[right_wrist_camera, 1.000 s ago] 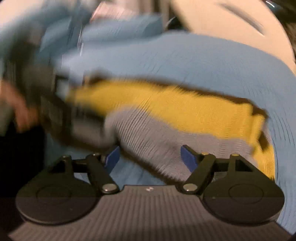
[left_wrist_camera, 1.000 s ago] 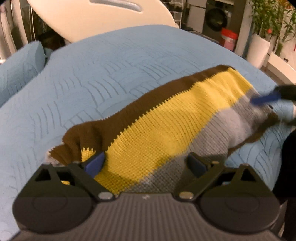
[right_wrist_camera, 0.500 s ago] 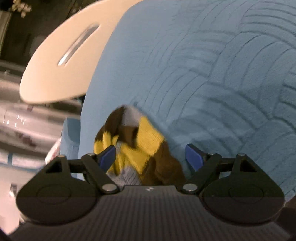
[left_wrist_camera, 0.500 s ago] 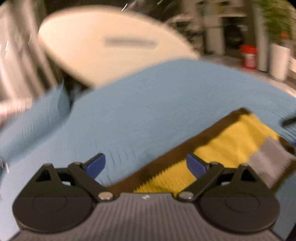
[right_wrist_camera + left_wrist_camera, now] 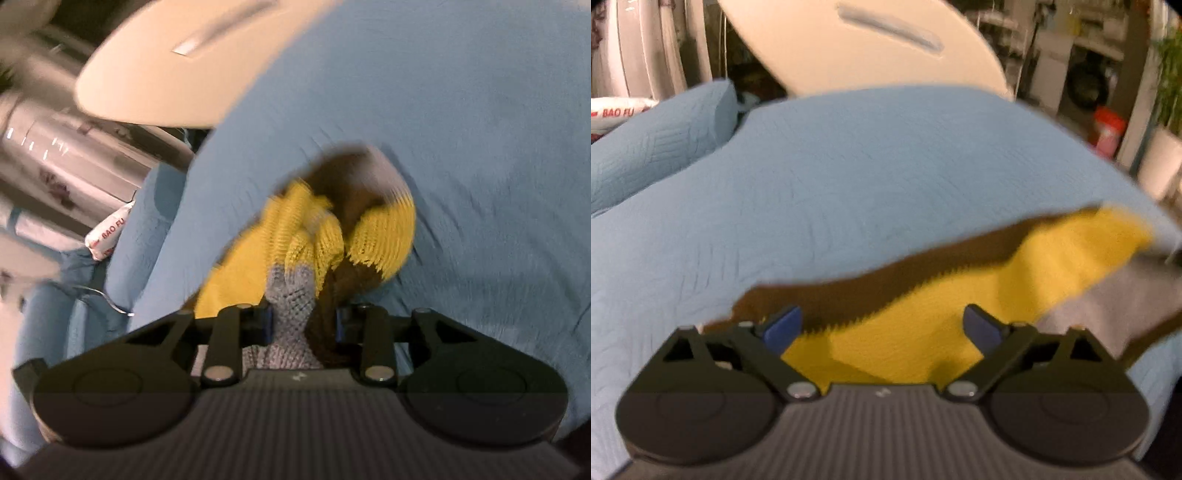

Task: Fold clothes

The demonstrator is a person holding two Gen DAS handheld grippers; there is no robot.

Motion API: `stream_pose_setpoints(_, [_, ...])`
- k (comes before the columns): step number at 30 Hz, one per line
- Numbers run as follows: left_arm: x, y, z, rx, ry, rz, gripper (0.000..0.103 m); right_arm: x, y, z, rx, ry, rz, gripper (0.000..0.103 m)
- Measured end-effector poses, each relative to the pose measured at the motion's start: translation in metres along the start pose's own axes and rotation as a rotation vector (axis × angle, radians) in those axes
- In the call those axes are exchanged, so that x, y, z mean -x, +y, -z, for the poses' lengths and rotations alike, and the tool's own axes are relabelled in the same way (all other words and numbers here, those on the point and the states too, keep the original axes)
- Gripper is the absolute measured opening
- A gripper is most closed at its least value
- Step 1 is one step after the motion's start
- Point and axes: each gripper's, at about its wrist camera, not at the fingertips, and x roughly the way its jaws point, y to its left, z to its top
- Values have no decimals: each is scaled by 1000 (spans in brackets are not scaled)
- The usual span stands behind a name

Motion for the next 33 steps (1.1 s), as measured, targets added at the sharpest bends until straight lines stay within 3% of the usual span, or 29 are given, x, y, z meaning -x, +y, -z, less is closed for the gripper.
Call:
stream_pose_setpoints(1, [-1,3,4,-9,12,13,98,4,16,-4,64,-32,7,32])
stream_pose_setpoints(3, [16,17,2,23,-12,17,87,3,57,-6,225,-58,9,32])
stream_pose_setpoints(4, [32,35,1,69,-42,-4,80,0,99,1,404,-74,6,32])
stream_pose_setpoints(6, [65,72,-1,161,-103,-47,85,-8,144,16,593,-77,-5,32])
stream_pose_setpoints(8, [97,108,-3,253,-164,-89,94,-28,200,54,823,-39,-35,32])
stream_pose_setpoints(12, [143,163,-1,417,-236,-137,101,-98,237,115,921,118,-62,39])
stream_pose_setpoints(15, [133,153,-3,412,-224,-27,103,-121,243,167,1048,133,-92,56])
stream_pose_setpoints(16, [130,150,-4,411,-220,10,103,-117,248,179,1121,90,-121,73])
stream_pose_setpoints(17, [127,147,-5,409,-216,47,103,-114,251,179,1128,98,-150,86])
stream_pose_setpoints(19, [118,138,-8,351,-186,85,103,-100,254,174,1125,106,-234,85])
stream_pose_setpoints(22, [67,103,-16,122,-12,4,102,-76,243,166,1141,109,-249,84])
stream_pose_setpoints(25, [44,87,-5,25,44,-40,103,-38,211,139,1144,207,-204,85])
stream_pose_setpoints(28, [47,104,9,101,39,2,103,-12,185,105,1052,221,-177,85])
stream_pose_setpoints(30, [48,115,17,132,39,19,103,-7,178,87,989,150,-152,84])
stream_pose_setpoints(33, [54,127,25,181,38,30,103,-21,174,56,875,12,-47,85])
